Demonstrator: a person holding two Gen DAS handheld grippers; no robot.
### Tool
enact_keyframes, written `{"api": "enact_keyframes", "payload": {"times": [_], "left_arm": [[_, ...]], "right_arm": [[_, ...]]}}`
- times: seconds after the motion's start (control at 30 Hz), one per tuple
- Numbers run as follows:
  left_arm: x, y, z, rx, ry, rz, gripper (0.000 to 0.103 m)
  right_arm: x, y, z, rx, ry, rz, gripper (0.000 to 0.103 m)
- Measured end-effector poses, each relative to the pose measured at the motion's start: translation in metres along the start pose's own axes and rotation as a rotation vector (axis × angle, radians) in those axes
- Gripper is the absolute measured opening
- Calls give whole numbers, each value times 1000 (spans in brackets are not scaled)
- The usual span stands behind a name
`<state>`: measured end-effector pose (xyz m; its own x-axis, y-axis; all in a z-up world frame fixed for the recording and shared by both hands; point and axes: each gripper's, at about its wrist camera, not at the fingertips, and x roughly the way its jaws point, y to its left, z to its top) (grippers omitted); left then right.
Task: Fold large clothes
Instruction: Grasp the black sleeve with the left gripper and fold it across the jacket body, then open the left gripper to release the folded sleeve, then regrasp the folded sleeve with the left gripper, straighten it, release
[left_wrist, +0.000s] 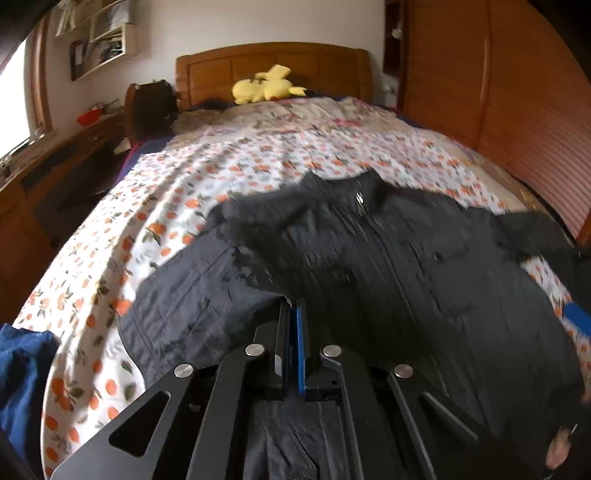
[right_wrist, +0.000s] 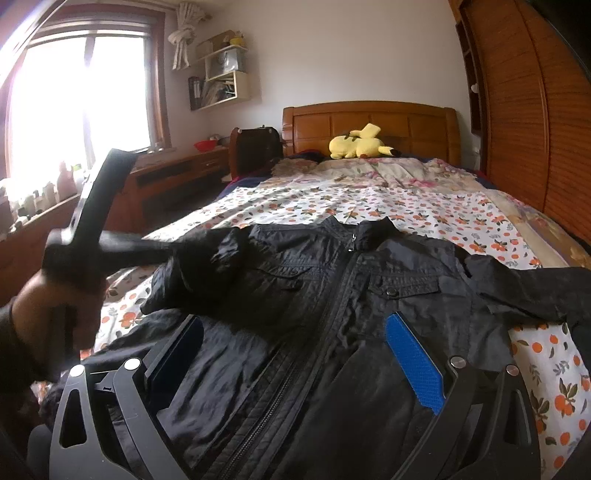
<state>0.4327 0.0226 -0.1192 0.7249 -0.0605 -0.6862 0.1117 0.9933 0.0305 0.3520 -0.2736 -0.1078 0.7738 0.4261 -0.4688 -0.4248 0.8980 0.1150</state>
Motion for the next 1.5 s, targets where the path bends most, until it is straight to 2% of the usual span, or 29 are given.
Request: {"api": "enact_keyframes", "payload": {"times": [0.27, 0.3, 0.37, 0.5, 0.57, 0.63, 0.77, 0.9, 1.0, 1.1, 1.2, 1.3, 1.43, 1.5], "left_arm": [[-11, -7, -33, 52, -5, 15, 8], [-15, -7, -36, 61, -10, 19, 13], [-27, -6, -40, 66, -33, 23, 44], [-49, 2, -47, 45, -79, 15, 56], [-53, 9, -49, 38, -90, 29, 64], [-52, 20, -49, 34, -92, 64, 66], [-45, 51, -46, -25, -75, 67, 66], [-35, 81, -38, -56, -73, 130, 66], [-22, 102, -34, -91, -51, 150, 66], [-2, 126, -37, -136, 0, 168, 66], [26, 143, -49, -158, 91, 176, 66], [50, 156, -65, -191, 182, 161, 66], [63, 165, -76, -248, 219, 110, 66], [66, 168, -79, -273, 230, 72, 61]], "right_arm": [[7, 0, -1, -11, 10, 4, 96], [7, 2, -2, -13, 11, 4, 96], [9, 3, -3, -17, 15, 4, 96], [12, 5, -6, -21, 23, 2, 96], [13, 6, -6, -21, 26, 3, 96], [13, 7, -7, -23, 28, 4, 96], [16, 9, -8, -26, 33, 7, 96], [18, 10, -10, -32, 40, 8, 96], [21, 11, -11, -34, 47, 10, 96], [23, 11, -12, -35, 51, 12, 96], [26, 13, -13, -38, 56, 16, 96], [28, 15, -13, -39, 61, 20, 96], [30, 17, -12, -41, 66, 26, 96], [31, 18, -12, -42, 67, 29, 96]]}}
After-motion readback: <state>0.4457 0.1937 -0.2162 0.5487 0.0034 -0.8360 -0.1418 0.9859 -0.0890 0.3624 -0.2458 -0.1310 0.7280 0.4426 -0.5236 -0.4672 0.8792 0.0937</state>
